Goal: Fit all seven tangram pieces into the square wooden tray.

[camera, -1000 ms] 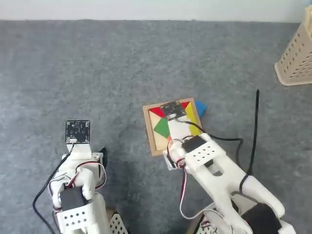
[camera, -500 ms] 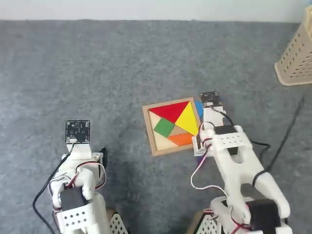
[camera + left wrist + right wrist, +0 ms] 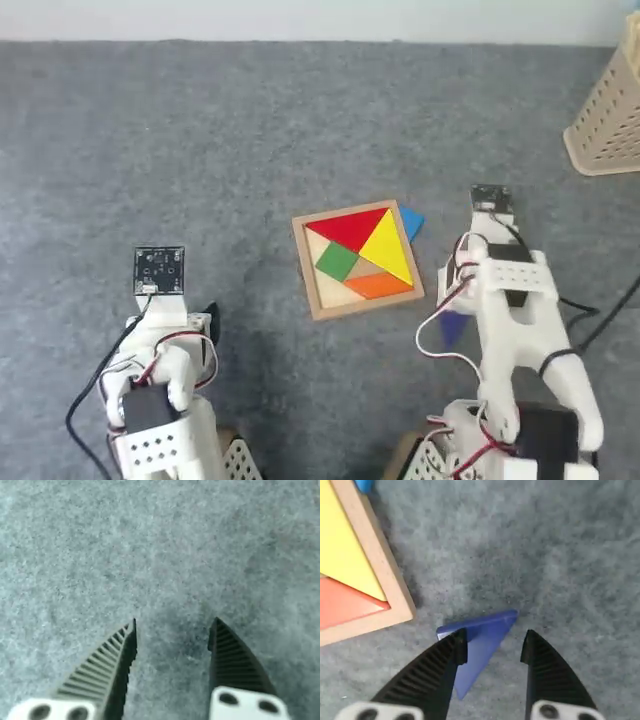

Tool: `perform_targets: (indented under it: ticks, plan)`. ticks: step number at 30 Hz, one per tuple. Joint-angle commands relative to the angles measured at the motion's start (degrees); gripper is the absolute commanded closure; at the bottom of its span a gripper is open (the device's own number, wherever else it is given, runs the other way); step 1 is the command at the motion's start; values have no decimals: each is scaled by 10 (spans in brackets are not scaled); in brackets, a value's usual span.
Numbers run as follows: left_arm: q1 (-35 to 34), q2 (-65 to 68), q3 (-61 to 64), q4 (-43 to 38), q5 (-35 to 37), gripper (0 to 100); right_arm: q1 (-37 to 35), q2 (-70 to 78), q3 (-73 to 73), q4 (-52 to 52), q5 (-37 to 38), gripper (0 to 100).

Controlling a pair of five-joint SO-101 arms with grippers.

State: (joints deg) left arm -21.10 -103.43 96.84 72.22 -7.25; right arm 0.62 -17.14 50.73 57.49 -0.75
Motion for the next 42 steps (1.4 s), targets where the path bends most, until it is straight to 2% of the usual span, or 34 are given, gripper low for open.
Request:
perform_targets:
  ticks: [1,6,12,21,33,42]
  plan:
    - [-3,-9,-2,2,5,775,9,-7,-70,40,-24,806]
    - [-3,-9,-2,2,5,775,-27,1,-120,109,-106,806]
    - [-3,-9,-2,2,5,775,-87,65,-117,84,-141,806]
    - [-3,-9,-2,2,5,775,-44,160,-140,57,-144,806]
    - [-3,-9,-2,2,5,775,-44,204,-144,55,-140,806]
    - [-3,-9,-2,2,5,775,3,219,-142,58,-114,806]
